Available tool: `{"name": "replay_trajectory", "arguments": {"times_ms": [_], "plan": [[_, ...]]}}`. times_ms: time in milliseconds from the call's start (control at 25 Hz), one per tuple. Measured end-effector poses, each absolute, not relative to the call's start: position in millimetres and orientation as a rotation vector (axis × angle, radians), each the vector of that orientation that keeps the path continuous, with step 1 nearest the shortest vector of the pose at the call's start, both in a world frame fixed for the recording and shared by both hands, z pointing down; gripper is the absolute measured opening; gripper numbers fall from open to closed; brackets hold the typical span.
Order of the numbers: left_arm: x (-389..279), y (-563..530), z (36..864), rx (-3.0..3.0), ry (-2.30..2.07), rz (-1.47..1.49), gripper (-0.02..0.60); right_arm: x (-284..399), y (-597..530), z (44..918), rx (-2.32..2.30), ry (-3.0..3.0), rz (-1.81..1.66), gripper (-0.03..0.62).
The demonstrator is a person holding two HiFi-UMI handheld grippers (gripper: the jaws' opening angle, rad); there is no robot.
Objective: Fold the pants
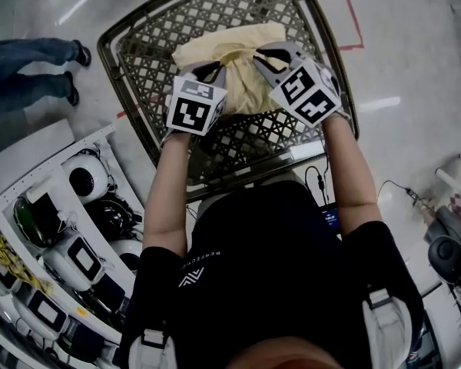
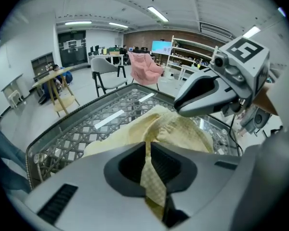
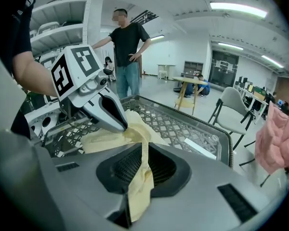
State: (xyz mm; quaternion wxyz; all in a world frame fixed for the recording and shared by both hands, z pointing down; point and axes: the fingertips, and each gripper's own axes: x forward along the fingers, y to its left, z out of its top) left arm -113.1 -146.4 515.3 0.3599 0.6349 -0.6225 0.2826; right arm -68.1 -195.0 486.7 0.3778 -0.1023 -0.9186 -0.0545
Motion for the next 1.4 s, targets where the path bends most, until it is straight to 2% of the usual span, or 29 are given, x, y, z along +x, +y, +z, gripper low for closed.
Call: {"name": "replay_trajectory", "arguments": {"times_ms": [280, 760, 1400], "plan": [[-126.4, -150.0, 512.2, 1.597, -1.697, 0.723, 0.04, -59.5, -186.1, 488.1, -0.239, -2.362, -0.091, 0.06], [-99.3, -124.6, 471.6, 1.691, -1.733, 0.595, 0.033, -47.5, -174.2, 463.6, -0.046, -2.426, -0.021, 0.049], [-82.2, -66.1, 435.0, 1.784, -1.731, 0.588, 0.026, -27.7, -122.9, 428.9, 0.192, -2.492, 0.144, 0.044]]}}
